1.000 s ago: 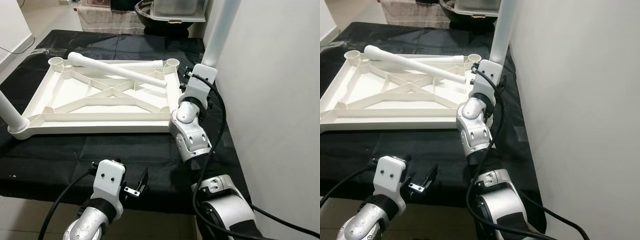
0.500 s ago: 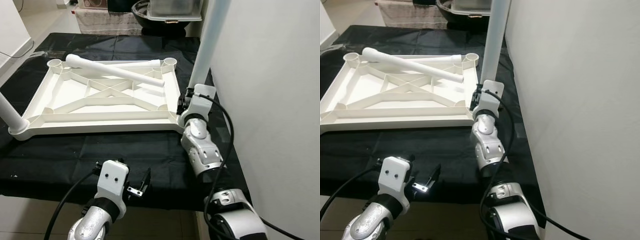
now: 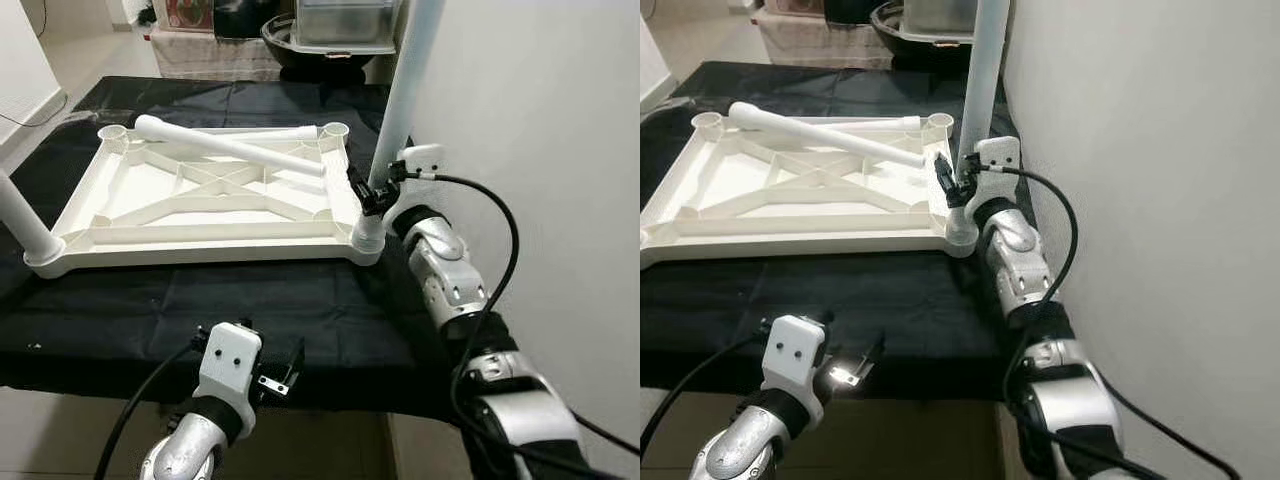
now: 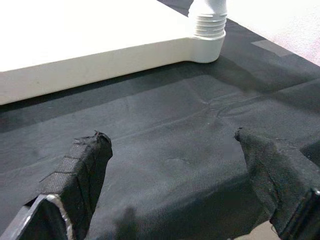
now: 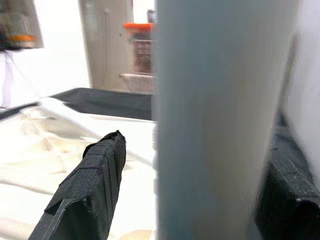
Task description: Building children table
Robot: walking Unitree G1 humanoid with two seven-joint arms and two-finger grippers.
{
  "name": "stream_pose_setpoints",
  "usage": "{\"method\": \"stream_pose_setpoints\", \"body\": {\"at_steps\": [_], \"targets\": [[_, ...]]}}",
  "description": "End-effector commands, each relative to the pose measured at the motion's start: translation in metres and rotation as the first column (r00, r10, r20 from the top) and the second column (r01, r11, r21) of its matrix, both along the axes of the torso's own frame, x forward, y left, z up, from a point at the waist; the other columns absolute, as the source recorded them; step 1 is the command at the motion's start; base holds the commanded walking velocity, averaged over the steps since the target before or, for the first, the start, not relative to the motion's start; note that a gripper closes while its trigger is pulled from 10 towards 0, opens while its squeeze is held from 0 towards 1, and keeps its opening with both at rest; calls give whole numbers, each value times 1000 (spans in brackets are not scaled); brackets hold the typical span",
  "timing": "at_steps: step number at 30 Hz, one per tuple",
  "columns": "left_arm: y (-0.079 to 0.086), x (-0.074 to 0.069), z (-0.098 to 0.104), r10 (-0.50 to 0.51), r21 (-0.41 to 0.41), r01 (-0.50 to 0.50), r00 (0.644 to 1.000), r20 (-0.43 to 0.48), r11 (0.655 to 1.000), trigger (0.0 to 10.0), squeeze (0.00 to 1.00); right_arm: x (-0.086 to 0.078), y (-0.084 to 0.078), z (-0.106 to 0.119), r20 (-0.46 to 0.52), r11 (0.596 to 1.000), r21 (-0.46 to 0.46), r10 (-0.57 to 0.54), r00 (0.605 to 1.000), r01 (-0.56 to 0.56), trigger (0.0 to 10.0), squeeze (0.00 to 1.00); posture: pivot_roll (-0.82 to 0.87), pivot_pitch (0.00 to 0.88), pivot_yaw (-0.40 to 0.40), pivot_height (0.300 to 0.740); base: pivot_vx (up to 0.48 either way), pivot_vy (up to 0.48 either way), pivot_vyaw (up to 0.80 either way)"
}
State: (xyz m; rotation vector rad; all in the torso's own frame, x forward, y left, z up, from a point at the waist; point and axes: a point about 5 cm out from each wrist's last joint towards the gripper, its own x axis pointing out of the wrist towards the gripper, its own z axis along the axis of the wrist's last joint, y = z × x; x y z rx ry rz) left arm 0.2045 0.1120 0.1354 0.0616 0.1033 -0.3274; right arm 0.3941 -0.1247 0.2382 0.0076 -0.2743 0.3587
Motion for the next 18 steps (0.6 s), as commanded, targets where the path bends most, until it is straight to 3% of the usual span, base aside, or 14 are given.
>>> {"method": "stream_pose_setpoints", "body": {"at_steps": [1,2,9,18], "targets": [[-1,0,-4,-2,9,2,1000,-11,1000,10000,0,0,0,-1,4,999,1,33,999,-33,10000,0,118,90,-41,740,0,0,0],[-1,0,-4,-4,10,4,1000,-8,1000,10000,0,3,-2,2,-8,996,-5,88,996,-88,10000,0,118,95,-46,740,0,0,0],[-1,0,-3,-4,10,4,1000,-4,1000,10000,0,9,-6,6,-28,988,-23,153,988,-154,10000,0,120,103,-53,740,0,0,0],[-1,-2,-3,-2,10,2,1000,3,1000,10000,0,17,-11,16,-46,984,-43,172,984,-174,10000,0,121,111,-59,740,0,0,0]]}}
